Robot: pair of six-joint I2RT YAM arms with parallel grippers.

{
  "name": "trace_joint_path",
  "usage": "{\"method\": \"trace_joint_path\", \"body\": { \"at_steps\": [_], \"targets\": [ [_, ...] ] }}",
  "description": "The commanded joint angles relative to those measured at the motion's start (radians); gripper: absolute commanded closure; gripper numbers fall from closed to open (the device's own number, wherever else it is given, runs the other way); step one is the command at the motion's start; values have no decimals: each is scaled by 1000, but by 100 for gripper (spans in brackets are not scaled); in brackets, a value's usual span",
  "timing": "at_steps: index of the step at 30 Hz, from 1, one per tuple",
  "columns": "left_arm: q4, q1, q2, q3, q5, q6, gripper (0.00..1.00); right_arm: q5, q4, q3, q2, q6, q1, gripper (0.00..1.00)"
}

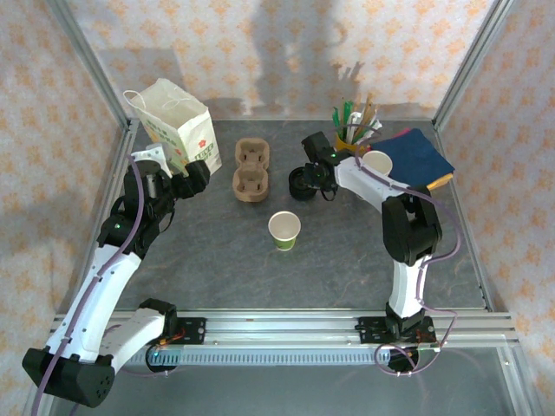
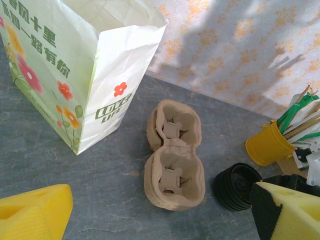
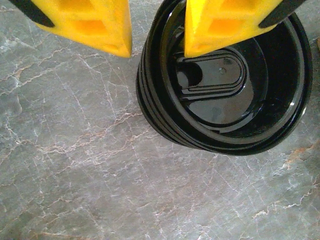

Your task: Pack the takeout coffee

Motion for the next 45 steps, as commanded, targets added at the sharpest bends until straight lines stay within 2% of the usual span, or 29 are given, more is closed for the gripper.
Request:
{"method": "trace_joint_path", "body": {
  "at_steps": [1,10,17,21,24,33,36,45],
  "targets": [
    [23,-6,-5,-11,11,-7,7,2,7,40,18,-8,-6,74],
    [28,-6,8,-4,22,-4,7,-20,28,38,25,-7,-9,88],
    [37,-6,10,-15,36,-17,7,-40,31,38,11,-13,-11,90],
    [64,-7,25,-21,83,-34,7,-84,58,14,-14,-17,-12,90],
    [124,-19,59,-31,175,-70,9,-122,87,-16,-31,-15,-15,91],
    [339,-124,289,0,366,-213,12,-173,133,-77,-68,2,-34,92],
    [346,-160,396,51,378,-212,14,-179,135,-77,-77,3,-35,92],
    [372,-184,647,181,434,-256,15,-203,144,-87,-105,15,-37,93]
  ]
}}
